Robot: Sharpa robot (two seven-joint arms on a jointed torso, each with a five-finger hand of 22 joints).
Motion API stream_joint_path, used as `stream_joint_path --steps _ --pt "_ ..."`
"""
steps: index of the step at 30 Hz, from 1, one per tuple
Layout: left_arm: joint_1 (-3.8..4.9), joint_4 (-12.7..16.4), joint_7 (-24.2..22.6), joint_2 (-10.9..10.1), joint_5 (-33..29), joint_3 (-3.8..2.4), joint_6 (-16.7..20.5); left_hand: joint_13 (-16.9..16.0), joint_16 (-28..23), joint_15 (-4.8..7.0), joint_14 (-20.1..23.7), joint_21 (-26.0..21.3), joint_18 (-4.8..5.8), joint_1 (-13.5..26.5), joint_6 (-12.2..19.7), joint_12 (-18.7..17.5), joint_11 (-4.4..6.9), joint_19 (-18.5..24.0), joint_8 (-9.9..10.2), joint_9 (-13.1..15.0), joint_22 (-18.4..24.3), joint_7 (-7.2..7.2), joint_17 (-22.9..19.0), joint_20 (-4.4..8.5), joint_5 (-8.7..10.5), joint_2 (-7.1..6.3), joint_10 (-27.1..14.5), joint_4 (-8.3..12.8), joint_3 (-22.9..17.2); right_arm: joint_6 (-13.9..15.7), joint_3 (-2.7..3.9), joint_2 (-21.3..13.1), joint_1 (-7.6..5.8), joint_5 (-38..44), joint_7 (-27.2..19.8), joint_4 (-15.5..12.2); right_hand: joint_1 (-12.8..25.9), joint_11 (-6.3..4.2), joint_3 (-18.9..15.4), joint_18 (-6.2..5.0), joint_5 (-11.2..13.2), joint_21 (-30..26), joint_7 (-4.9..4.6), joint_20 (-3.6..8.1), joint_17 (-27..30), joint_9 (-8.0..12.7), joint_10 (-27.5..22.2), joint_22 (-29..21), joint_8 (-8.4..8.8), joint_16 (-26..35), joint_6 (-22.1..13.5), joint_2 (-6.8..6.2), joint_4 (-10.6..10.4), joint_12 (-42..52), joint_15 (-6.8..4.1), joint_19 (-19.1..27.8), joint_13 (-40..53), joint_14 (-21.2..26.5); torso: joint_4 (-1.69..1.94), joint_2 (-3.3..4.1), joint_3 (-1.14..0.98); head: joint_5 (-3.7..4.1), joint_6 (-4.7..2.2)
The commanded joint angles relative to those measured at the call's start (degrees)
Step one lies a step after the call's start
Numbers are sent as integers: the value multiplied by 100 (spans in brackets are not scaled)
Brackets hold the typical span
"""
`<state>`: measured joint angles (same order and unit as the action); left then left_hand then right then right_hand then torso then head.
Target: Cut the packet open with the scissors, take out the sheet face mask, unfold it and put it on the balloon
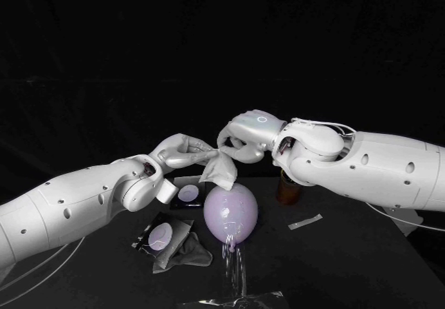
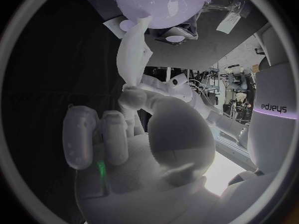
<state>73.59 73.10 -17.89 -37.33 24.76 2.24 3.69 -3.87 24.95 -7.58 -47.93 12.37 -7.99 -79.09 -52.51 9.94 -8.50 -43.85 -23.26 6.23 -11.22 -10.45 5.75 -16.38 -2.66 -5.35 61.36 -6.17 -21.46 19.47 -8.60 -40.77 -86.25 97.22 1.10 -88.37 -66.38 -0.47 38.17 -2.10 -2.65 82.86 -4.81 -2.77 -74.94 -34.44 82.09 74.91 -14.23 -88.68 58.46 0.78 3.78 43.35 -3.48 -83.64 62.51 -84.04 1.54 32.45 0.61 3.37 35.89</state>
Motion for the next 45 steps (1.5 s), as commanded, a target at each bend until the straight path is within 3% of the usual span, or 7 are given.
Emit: stream_joint_path --steps 1,11,20,25,28,31,45 --pt "11 33 -61 4 -261 -8 -56 8 -35 -1 -55 21 -57 -19 -48 -34 11 -29 -15 9 8 2 9 -4 -11 55 40 7 -36 -68 2 15 -5 114 38 28 -45 2 23 47 -14 14 77 11 -1366 -505 54 1294 -365 -26 93 21 -11 36 -23 -267 5 -554 1 1 -1 -3 -1" --pt "11 76 -49 2 -378 -8 -190 20 -114 2 -80 -18 -63 -22 -59 -135 13 -47 23 13 46 0 22 -11 -9 -95 101 -38 -36 -83 0 49 -3 125 40 66 -45 2 23 47 -14 14 77 11 -1366 -505 54 1294 -365 -26 93 21 -11 36 -23 -267 5 -554 -2 2 -4 1 10" --pt "12 81 -26 8 -430 -8 -186 20 -142 1 -94 -33 -64 -60 -73 -175 13 -54 34 17 62 2 29 -12 -10 -82 120 -51 -75 -85 -1 52 2 126 42 34 -45 2 23 47 -14 14 77 11 -1366 -505 54 1294 -365 -26 93 21 -11 36 -23 -267 5 -554 -2 -1 -2 -1 7" --pt "12 78 -10 8 -438 -8 -153 14 -153 27 -178 -41 -76 -204 -152 -215 44 -95 9 43 79 40 56 -9 -11 60 213 -44 -240 -86 -1 50 3 125 44 25 -44 0 29 46 -14 9 79 11 -1367 -506 59 1292 -366 -27 95 18 -18 49 -24 -265 12 -554 1 0 -3 -4 13" --pt "12 74 -10 6 -474 -8 -101 -6 -91 94 -369 -8 -112 -329 -303 -171 123 -180 -103 110 72 123 111 4 -8 254 429 -25 -403 -90 -1 49 4 126 47 25 -44 0 30 48 -14 19 79 11 -1369 -506 60 1295 -366 -29 96 18 -19 54 -24 -270 15 -555 0 -1 -2 -1 12" --pt "12 68 -5 4 -525 -8 -61 -7 -57 157 -542 47 -160 -351 -347 -163 187 -291 -204 190 54 180 169 12 -12 365 622 -51 -516 -96 -1 48 5 126 50 28 -44 0 30 48 -14 19 79 11 -1369 -506 60 1295 -366 -29 96 18 -19 54 -24 -270 15 -555 -4 3 0 -1 15" --pt "12 93 60 -18 -742 -6 -125 7 -106 208 -696 111 -204 -281 -295 -259 236 -412 -405 393 32 221 267 20 -4 420 843 -160 -678 -112 -8 63 15 105 43 94 -44 -1 35 42 -14 -8 81 12 -1347 -507 58 1287 -367 -11 97 16 -24 28 -25 -256 -1 -548 -2 0 0 -20 23"
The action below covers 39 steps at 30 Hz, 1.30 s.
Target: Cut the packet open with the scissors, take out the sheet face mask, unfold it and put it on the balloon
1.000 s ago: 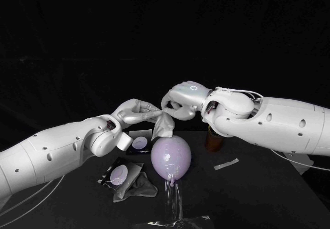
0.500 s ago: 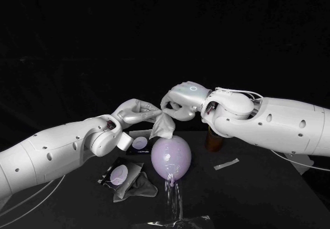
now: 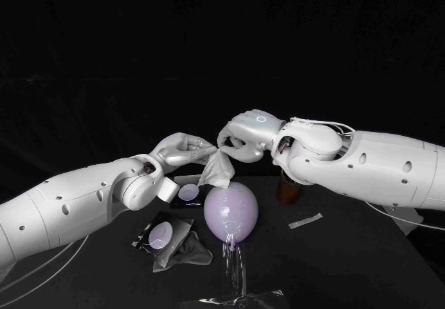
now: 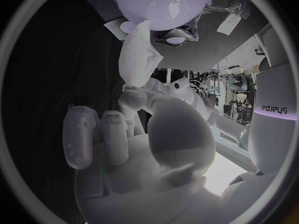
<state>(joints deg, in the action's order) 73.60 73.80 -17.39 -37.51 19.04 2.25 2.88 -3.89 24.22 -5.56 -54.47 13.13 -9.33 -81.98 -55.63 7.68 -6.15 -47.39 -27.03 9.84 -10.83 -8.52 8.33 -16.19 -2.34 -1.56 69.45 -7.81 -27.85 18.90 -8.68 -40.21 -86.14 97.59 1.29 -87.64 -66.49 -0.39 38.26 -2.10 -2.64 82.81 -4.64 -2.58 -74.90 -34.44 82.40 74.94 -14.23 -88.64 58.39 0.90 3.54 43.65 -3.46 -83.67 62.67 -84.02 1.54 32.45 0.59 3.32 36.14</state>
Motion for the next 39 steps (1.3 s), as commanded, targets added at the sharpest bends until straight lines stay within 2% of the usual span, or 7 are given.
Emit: stream_joint_path --steps 1,7,9,13,20,28,39 --pt "10 28 19 0 -181 -7 -57 9 -35 9 -50 39 -72 10 19 -36 4 -65 -42 45 -9 30 15 2 -37 40 48 1 -44 -35 -2 12 4 47 15 31 -30 -8 28 39 -15 -16 62 -7 -1339 -507 24 1280 -365 -7 102 3 -4 -21 -28 -246 -28 -548 -1 -1 1 -16 -2" --pt "10 58 88 -3 -259 -6 -33 6 -42 24 -94 68 -85 22 29 -60 19 -111 -109 110 -22 36 48 10 -37 29 112 -13 -69 139 -14 38 9 -181 -41 94 35 21 44 1 -16 -190 21 -13 -1151 -471 -91 1226 -277 143 -4 -65 -175 -495 -8 -153 -300 -488 -3 -1 0 -33 -5" --pt "10 70 120 -6 -296 -6 -2 5 -44 32 -116 99 -96 21 34 -71 25 -157 -146 145 -37 36 65 21 -37 27 144 -13 -85 201 -18 43 13 -258 -51 115 152 96 -109 -21 -10 -307 -78 -36 -1024 -390 -185 1190 -61 249 -333 -318 -268 -750 34 -91 -441 -442 -3 1 -1 -36 -9" --pt "10 102 203 -18 -355 -6 98 0 -41 49 -175 180 -112 25 41 -84 38 -263 -239 231 -78 34 106 53 -37 34 224 -21 -115 299 -26 38 20 -426 -86 144 109 159 -194 -27 -15 -349 -162 -78 -964 -314 -235 1178 107 304 -504 -438 -328 -855 90 -69 -494 -417 -3 0 -1 -39 -7" --pt "10 142 352 -29 -474 -5 285 -10 -20 85 -310 440 -116 46 146 -125 54 -526 -451 459 -226 18 212 192 -37 30 365 -29 -191 485 -33 3 51 -626 -217 125 -459 37 90 9 -16 -154 1 -49 -1135 -453 -109 1241 -195 168 62 -282 -10 -615 3 -176 -365 -479 -5 -2 -1 -42 -9" --pt "10 153 452 -44 -620 -4 422 -19 136 179 -661 784 -115 95 249 -170 82 -785 -612 665 -437 17 372 381 -38 17 460 -56 -255 517 -37 -42 80 -674 -266 86 -460 17 144 33 -15 -50 23 -30 -1233 -480 -19 1274 -244 88 123 -286 -4 -357 -12 -233 -217 -514 -1 1 2 -34 -10" --pt "9 160 560 -68 -774 -4 599 -27 148 199 -724 898 -108 112 284 -181 91 -816 -675 755 -516 15 422 437 -39 16 509 -75 -294 584 -45 -116 131 -673 -266 29 -450 6 165 43 -15 -5 36 -21 -1280 -497 22 1287 -270 49 145 -296 2 -247 -20 -256 -151 -530 2 2 2 -44 -7"
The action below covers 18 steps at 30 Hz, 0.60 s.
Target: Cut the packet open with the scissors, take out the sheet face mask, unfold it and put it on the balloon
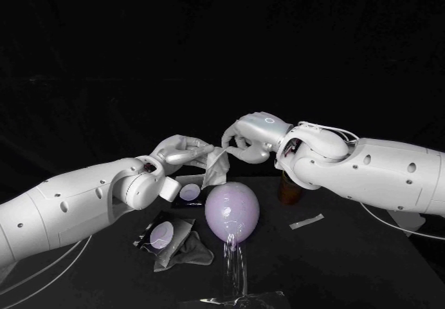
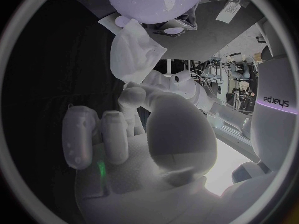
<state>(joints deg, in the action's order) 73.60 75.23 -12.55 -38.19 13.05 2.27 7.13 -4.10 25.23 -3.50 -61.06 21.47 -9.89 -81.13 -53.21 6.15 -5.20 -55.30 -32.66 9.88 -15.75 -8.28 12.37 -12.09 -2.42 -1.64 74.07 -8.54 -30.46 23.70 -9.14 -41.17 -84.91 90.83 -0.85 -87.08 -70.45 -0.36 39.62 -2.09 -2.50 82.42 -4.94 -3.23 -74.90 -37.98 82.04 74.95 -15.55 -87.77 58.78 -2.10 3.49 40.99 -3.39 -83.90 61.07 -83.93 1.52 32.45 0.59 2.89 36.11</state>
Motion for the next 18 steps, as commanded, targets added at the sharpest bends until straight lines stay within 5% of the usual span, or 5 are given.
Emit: stream_joint_path --steps 1,18 --pt "10 16 83 -1 -184 -7 192 -6 61 2 -102 97 -52 32 52 -33 -1 -43 -124 770 -44 -7 33 42 -31 23 53 -6 -42 110 1 -27 11 3 -52 -34 -54 2 29 42 -29 34 66 44 -1280 -143 57 1287 -139 -38 106 3 7 19 -27 -233 9 -538 4 1 1 -4 -2" --pt "11 -202 255 -23 -1032 -11 1027 -7 148 96 -476 421 -52 50 159 -93 25 -225 -244 958 -250 7 189 208 -33 -11 74 -28 -174 244 -1 -377 63 14 7 -430 -49 0 33 42 -29 34 68 46 -1274 -147 61 1286 -144 -33 109 -5 11 9 -29 -233 3 -537 0 3 4 -37 -8"
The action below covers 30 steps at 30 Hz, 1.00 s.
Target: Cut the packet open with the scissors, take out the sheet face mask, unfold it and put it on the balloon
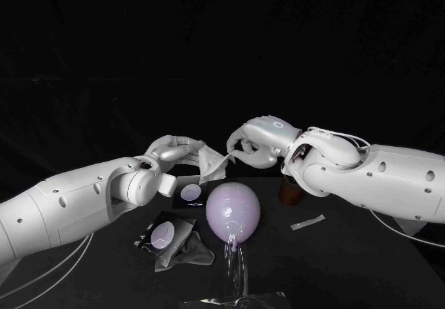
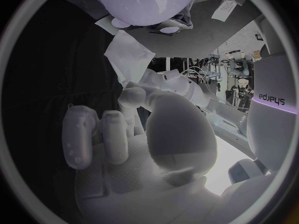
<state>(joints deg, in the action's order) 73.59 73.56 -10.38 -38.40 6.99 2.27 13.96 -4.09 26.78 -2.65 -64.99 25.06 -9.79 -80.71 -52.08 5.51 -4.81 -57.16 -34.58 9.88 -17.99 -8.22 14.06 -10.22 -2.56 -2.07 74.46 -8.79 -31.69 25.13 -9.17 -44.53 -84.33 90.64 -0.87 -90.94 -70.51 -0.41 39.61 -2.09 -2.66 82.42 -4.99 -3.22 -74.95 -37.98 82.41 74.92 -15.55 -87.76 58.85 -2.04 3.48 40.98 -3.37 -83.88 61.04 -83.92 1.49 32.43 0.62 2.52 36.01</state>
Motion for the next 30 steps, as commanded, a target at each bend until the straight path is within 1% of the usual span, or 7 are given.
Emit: stream_joint_path --steps 1,9,14,17,23,27,30 --pt "14 -58 40 -5 -460 -11 371 -8 -6 11 -83 62 -63 8 46 -28 -14 -39 -53 958 -26 1 21 22 -19 32 35 -2 -51 116 2 -64 6 33 12 -59 -42 5 33 42 -13 32 73 46 -1261 -148 24 1289 -145 -28 103 -12 10 2 -31 -235 2 -536 3 2 1 -2 7" --pt "77 -279 88 16 -568 -13 514 -7 -18 24 -153 140 -58 15 76 -48 -9 -48 -86 1014 -82 2 61 56 -19 6 40 0 -104 247 2 -225 11 -59 27 -152 -35 5 33 42 -13 31 74 47 -1261 -150 25 1288 -149 -28 105 -17 7 -4 -32 -235 -1 -536 0 -4 1 -22 7" --pt "125 -433 160 39 -586 -13 681 -8 -23 35 -204 199 -56 20 90 -58 -6 -55 -105 1049 -123 4 89 77 -18 -12 47 4 -142 313 2 -292 12 -185 23 -182 -35 5 33 42 -13 31 74 47 -1261 -150 25 1288 -149 -28 105 -17 7 -4 -32 -235 -1 -536 3 -5 -2 -34 -4" --pt "148 -486 201 49 -589 -13 788 -9 -11 50 -274 262 -58 27 103 -67 -1 -76 -118 1078 -165 7 121 100 -18 -27 52 7 -174 339 1 -312 15 -252 21 -171 -31 4 33 40 -13 26 74 48 -1253 -152 23 1287 -150 -22 106 -19 5 -22 -32 -232 -11 -533 5 -1 0 -44 -4" --pt "207 -608 304 86 -592 -12 1115 -9 58 92 -466 428 -62 40 127 -89 14 -139 -137 1134 -275 16 210 160 -19 -66 58 19 -246 473 1 -349 20 -484 23 -91 -29 4 33 40 -13 23 74 48 -1252 -152 24 1286 -151 -21 106 -20 3 -19 -33 -230 -10 -533 7 1 3 -54 -12" --pt "236 -665 351 111 -592 -11 1264 -8 58 95 -475 464 -59 37 133 -97 16 -133 -138 1147 -302 18 227 173 -18 -83 55 30 -272 555 1 -352 21 -668 23 -7 -27 4 33 39 -13 20 74 48 -1252 -153 23 1285 -152 -21 107 -20 1 -28 -33 -229 -15 -533 6 0 3 -60 -17" --pt "253 -695 395 129 -592 -10 1377 -8 55 96 -477 488 -56 35 137 -101 17 -124 -138 1155 -321 19 237 181 -19 -97 55 37 -292 604 1 -345 21 -782 16 63 -25 4 34 36 -13 7 74 49 -1249 -153 23 1281 -152 -18 107 -20 0 -24 -33 -222 -12 -532 8 2 1 -63 -7"
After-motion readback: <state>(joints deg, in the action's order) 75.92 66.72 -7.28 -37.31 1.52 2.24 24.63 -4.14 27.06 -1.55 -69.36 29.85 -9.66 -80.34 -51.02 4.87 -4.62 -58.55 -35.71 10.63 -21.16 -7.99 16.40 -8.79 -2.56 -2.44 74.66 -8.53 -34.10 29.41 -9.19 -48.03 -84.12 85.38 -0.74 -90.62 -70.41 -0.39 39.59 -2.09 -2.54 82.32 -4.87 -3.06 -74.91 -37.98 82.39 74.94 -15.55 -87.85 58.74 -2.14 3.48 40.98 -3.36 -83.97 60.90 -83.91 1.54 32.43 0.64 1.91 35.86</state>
